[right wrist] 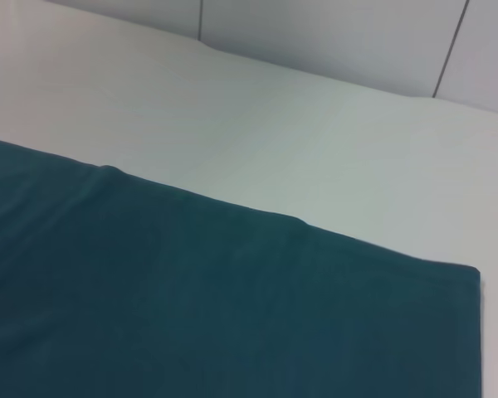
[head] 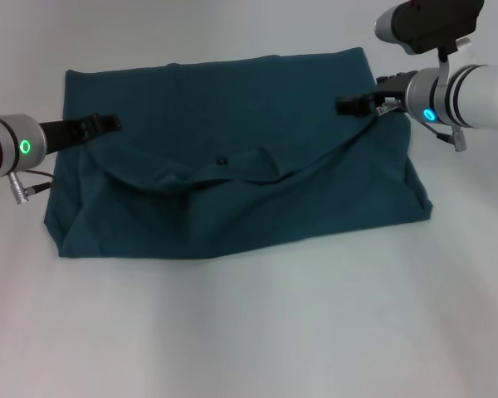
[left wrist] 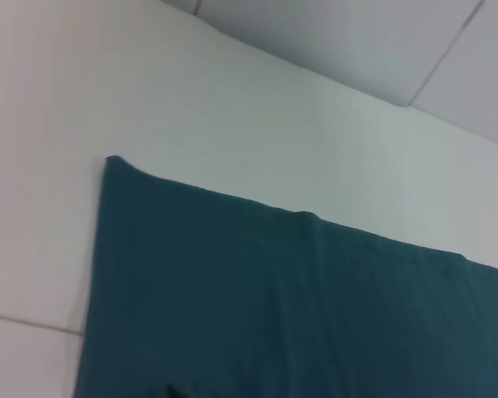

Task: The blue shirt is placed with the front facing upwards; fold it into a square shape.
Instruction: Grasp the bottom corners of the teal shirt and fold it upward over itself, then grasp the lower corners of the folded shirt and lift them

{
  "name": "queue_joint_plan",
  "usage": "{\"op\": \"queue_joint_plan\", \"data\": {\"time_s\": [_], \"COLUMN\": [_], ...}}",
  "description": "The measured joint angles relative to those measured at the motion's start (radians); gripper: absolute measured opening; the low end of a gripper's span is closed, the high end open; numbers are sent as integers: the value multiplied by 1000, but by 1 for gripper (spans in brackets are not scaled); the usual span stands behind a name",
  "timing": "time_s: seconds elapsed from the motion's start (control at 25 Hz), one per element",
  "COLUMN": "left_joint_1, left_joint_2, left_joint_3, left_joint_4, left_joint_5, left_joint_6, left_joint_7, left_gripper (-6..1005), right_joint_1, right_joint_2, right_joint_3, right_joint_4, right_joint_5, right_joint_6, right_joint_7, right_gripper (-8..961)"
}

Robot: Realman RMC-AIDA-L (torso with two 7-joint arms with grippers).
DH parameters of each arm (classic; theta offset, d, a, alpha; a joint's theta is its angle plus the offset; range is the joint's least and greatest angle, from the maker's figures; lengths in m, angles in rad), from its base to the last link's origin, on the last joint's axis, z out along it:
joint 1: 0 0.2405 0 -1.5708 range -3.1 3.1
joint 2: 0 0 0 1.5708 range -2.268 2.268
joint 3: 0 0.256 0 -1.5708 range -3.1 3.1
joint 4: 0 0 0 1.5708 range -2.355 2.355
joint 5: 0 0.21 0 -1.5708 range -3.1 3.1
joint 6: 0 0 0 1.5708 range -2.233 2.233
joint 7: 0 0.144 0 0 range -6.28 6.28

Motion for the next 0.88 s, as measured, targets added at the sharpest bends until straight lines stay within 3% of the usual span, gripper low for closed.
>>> {"op": "queue_joint_plan", "data": {"time_s": [0.08,0.24,0.4,0.68,0.88], "left_joint_1": [6,41,77,170,264], "left_joint_2": [-10,-40,-46,-35,-30], "left_joint_3": [-3,-10,-5,-13,-23], "left_joint_4": [15,84,112,166,199], "left_joint_5": [-1,-18,-88,-256,-418], "left_joint_6": [-1,-6,23,194,357], "left_joint_7": [8,9,10,15,66], "left_gripper": [688,757,830,915,922], "right_joint_1": [-1,-15,-63,-260,-415], "right_joint_2": [0,2,9,37,32], "right_joint_3": [1,10,12,18,39], "right_joint_4": [-10,-53,-155,-412,-460], "right_joint_5": [0,4,25,240,530], "right_joint_6": [-9,-66,-158,-435,-684], "right_joint_7": [5,19,53,56,-12], "right_gripper": [795,898,922,918,915]}}
